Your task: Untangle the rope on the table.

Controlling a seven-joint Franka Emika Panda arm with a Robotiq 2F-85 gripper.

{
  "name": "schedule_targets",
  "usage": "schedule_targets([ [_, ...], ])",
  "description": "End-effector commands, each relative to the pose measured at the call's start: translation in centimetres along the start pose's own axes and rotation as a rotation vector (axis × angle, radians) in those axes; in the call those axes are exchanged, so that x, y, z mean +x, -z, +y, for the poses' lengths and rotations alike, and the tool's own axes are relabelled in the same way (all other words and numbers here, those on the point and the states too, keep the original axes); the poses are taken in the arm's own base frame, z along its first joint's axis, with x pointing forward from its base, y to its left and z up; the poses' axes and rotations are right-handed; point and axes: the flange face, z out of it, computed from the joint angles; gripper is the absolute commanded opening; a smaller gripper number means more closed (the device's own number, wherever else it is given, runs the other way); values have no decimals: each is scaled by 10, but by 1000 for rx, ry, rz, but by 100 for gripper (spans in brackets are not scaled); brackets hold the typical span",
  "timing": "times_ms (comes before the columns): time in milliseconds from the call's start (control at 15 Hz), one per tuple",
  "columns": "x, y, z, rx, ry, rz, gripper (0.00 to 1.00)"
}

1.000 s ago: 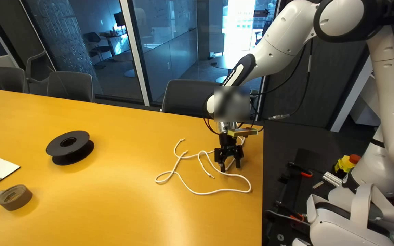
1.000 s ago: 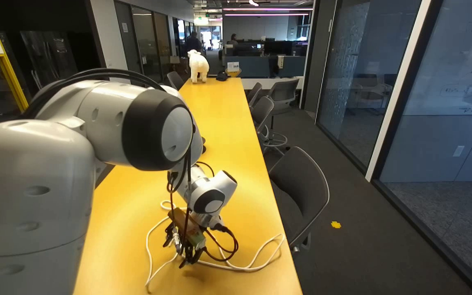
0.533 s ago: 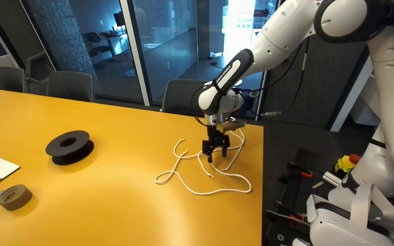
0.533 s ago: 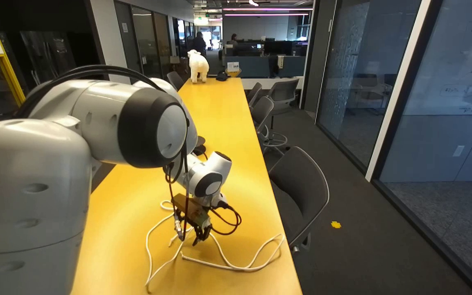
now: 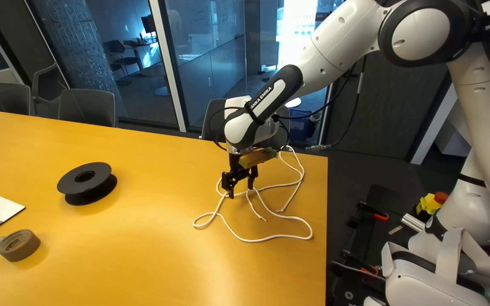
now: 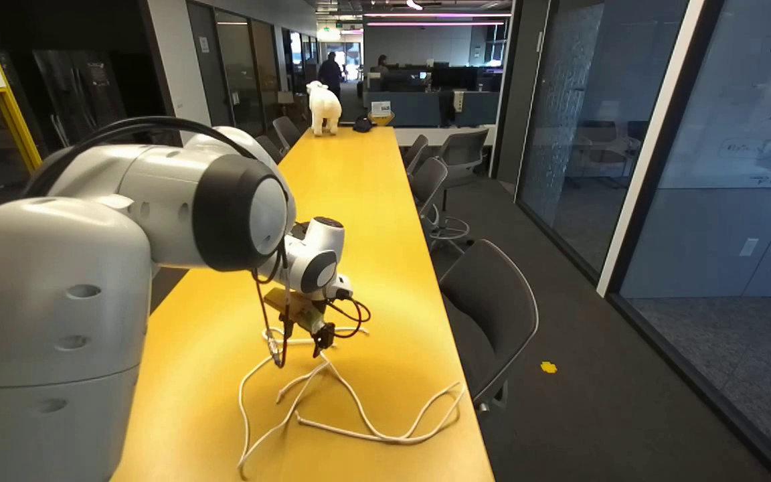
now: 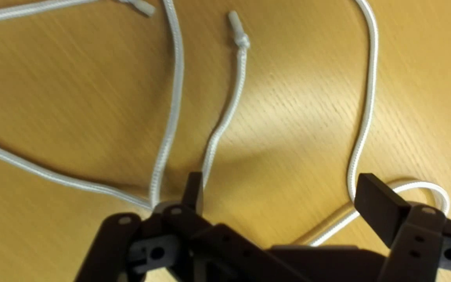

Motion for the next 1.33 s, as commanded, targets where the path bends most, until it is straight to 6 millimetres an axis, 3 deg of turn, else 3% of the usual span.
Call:
schedule_targets([
  [0,23,-15,-31,-36,-80,2,100],
  [333,33,-48,-66,-86,-230,-6,100],
  [600,49,-46,-80,-68,-364,64,100],
  [933,71,-27,-65,-93,-566,210,100],
  [1267,64,-28,-48,-177,-659,45,100],
])
